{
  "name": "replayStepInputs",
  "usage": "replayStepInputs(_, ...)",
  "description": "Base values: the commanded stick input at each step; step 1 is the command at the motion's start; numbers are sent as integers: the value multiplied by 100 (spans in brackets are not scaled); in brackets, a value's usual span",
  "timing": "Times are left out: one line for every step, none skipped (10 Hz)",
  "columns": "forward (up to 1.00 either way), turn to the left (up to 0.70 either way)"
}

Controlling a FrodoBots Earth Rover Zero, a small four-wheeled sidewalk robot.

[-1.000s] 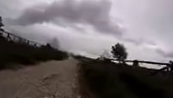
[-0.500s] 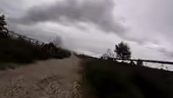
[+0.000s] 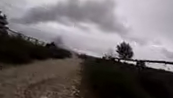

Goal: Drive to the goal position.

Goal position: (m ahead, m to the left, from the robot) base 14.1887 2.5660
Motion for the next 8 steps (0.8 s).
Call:
replayStepInputs(70, 0)
replayStepInputs(70, 0)
replayStepInputs(70, 0)
replayStepInputs(70, 0)
replayStepInputs(70, 0)
replayStepInputs(70, 0)
replayStepInputs(70, 0)
replayStepInputs(70, 0)
